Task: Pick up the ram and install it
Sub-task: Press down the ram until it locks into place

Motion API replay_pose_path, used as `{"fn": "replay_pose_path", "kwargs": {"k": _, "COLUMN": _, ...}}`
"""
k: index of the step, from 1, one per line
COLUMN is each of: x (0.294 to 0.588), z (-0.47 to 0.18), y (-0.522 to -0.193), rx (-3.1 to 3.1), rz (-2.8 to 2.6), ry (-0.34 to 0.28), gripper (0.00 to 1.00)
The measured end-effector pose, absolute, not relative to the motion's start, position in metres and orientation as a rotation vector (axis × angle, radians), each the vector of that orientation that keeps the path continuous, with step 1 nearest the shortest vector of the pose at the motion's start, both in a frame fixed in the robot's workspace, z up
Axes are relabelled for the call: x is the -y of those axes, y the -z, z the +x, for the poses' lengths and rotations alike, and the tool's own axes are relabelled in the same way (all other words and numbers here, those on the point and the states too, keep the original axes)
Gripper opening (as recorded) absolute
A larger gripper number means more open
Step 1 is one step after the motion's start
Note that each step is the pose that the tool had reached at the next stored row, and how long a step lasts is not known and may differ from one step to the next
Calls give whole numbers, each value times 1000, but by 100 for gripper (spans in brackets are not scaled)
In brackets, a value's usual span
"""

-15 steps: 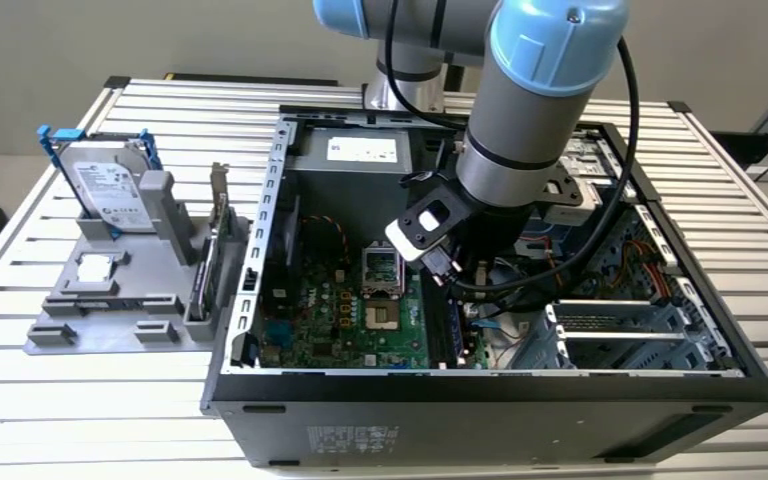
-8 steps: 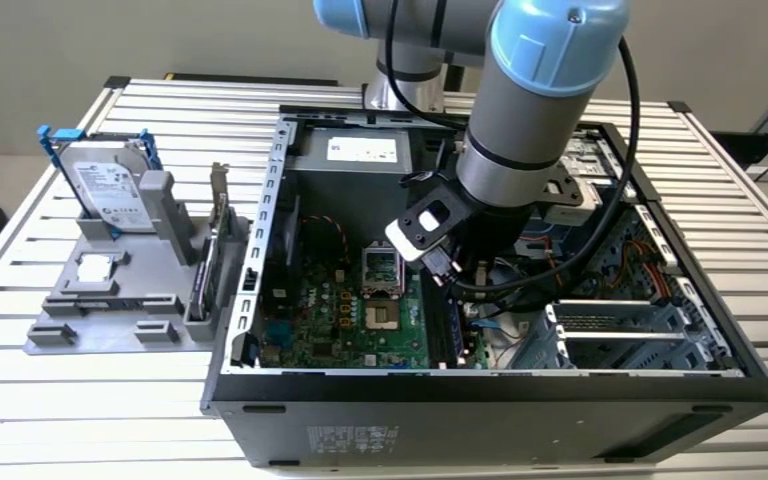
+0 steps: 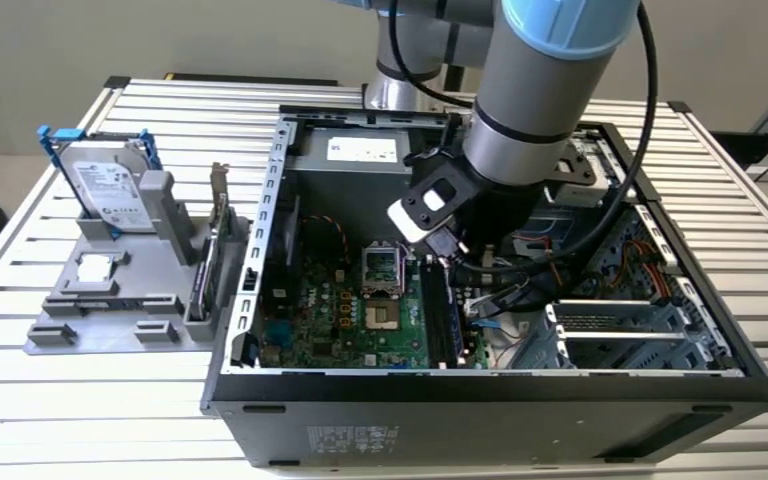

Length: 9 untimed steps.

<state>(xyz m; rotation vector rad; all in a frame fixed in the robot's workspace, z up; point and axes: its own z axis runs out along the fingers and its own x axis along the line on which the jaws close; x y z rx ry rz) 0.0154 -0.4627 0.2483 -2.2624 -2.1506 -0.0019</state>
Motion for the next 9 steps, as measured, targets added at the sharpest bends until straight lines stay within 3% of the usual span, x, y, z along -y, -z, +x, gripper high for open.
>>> {"fn": "replay_pose_path", "kwargs": {"k": 9, "x": 463, "z": 15, "y": -289, "rx": 2151, "rz": -2263, "ry": 2, "gripper": 0}}
